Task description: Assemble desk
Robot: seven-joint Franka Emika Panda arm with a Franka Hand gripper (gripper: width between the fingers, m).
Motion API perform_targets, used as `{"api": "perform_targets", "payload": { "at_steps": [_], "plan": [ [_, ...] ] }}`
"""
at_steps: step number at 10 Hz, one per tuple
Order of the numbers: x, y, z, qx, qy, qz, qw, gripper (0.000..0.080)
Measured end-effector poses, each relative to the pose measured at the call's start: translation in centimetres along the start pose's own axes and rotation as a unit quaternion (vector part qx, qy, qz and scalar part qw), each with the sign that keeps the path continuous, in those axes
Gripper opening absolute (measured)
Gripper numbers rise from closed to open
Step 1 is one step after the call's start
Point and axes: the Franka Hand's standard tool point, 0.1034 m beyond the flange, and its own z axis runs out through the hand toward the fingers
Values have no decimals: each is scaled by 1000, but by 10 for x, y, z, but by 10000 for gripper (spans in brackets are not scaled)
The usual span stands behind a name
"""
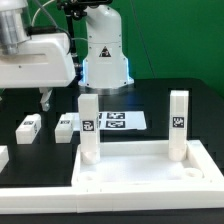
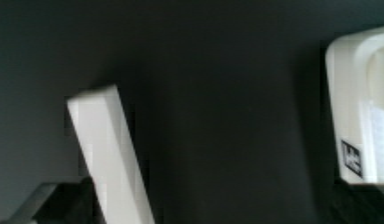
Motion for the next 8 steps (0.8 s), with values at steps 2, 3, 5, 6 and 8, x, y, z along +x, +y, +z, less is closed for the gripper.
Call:
{"api": "perform_targets", "payload": {
  "at_steps": [2, 3, 5, 6, 8],
  "plan": [
    [-3, -1, 1, 2, -7, 49, 999, 649],
    [-3, -1, 1, 2, -7, 46, 999, 649],
    [-12, 3, 1, 18, -37, 46, 998, 649],
    [-19, 13, 4, 32, -44, 32, 998, 649],
    [-51, 16, 13, 65, -137, 35, 988, 649]
  ]
}}
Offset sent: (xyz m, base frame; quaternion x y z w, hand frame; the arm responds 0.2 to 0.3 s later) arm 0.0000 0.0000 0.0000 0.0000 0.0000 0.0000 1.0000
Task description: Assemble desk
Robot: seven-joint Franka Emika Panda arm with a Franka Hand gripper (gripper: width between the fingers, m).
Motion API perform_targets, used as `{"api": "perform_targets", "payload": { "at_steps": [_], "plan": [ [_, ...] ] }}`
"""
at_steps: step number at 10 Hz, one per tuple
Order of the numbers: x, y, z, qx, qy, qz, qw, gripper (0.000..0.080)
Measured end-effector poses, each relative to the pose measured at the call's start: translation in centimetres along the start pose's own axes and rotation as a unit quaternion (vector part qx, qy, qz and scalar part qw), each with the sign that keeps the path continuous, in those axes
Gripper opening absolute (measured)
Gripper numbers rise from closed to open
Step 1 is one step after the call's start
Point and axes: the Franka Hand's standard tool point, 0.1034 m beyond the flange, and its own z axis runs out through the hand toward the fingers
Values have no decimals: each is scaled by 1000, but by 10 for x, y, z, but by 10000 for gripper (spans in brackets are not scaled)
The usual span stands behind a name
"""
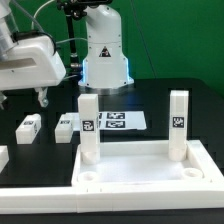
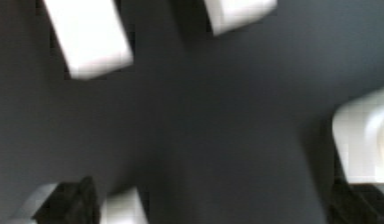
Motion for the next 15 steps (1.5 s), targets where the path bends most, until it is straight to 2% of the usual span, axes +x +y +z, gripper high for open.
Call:
{"api": "perform_targets", "payload": {
  "at_steps": [1, 3, 5, 7, 10, 13, 15],
  "plan": [
    [-1, -3, 4, 0, -9, 8, 1000, 649],
    [-6, -5, 7, 8, -58, 18, 998, 649],
    [-8, -6, 12, 17, -133, 19, 991, 649],
    [-23, 2, 31, 33, -217, 30, 975, 649],
    [-24, 0, 43, 31, -280, 35, 959, 649],
    [-22, 1, 46, 29, -275, 35, 960, 649],
    [-30, -3, 61, 28, -289, 42, 956, 649]
  ]
}}
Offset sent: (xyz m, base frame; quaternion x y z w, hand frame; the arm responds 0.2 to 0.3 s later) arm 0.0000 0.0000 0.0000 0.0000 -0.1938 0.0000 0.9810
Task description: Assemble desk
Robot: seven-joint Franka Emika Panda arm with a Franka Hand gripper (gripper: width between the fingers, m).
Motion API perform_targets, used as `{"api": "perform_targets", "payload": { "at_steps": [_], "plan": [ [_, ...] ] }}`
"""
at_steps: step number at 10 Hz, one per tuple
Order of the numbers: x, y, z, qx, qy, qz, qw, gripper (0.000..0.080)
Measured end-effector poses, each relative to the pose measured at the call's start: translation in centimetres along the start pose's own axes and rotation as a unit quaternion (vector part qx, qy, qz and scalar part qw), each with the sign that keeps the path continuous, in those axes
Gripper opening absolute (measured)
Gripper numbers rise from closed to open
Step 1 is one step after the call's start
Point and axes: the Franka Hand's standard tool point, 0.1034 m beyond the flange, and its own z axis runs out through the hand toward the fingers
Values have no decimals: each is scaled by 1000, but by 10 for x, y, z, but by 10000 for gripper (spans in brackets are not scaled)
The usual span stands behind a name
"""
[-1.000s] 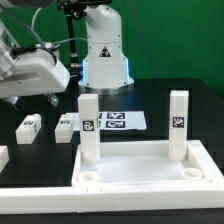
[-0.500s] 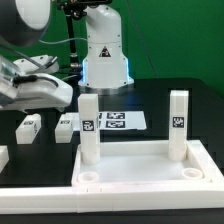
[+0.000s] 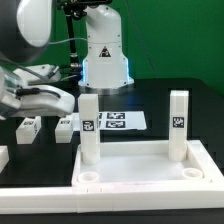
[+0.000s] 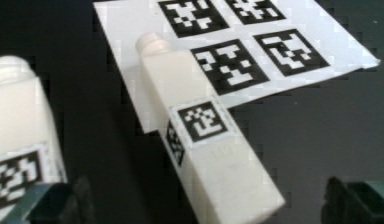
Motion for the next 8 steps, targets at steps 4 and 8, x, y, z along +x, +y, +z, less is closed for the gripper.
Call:
{"api": "perform_targets", "payload": {
  "at_steps": [4, 8],
  "plan": [
    [7, -3, 19, -8, 3, -1, 1000, 649],
    [13, -6, 30, -12, 3, -5, 1000, 649]
  ]
}}
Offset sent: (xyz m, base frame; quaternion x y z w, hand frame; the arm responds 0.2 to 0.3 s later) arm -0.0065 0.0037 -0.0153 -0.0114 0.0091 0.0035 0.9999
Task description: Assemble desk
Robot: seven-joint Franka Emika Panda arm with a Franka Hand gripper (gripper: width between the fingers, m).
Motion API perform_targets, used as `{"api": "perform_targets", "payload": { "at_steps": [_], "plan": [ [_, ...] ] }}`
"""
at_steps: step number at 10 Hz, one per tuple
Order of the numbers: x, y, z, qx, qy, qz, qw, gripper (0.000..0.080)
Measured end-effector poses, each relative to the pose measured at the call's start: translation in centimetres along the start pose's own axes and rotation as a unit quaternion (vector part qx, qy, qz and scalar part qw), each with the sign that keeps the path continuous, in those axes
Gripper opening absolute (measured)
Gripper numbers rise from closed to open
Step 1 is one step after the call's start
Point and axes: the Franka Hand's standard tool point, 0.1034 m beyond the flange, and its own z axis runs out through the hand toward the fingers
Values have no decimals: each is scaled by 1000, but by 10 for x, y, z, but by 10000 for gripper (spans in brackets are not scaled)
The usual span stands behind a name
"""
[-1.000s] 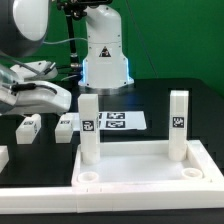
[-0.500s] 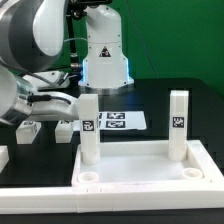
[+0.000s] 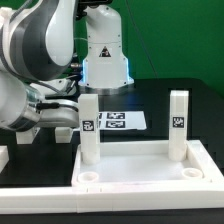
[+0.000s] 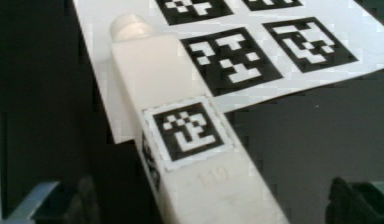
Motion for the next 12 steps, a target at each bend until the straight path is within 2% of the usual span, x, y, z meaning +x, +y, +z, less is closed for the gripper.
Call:
{"api": "perform_targets", "payload": {
  "at_steps": [6, 7, 8, 9, 10, 12],
  "plan": [
    [3, 2, 3, -2, -2, 3, 1000, 649],
    [3, 2, 3, -2, -2, 3, 1000, 560],
    [3, 3, 3, -2, -2, 3, 1000, 423],
    [3, 3, 3, -2, -2, 3, 1000, 423],
    [2, 3, 3, -2, -3, 3, 1000, 287],
    [2, 3, 3, -2, -3, 3, 1000, 287]
  ]
}}
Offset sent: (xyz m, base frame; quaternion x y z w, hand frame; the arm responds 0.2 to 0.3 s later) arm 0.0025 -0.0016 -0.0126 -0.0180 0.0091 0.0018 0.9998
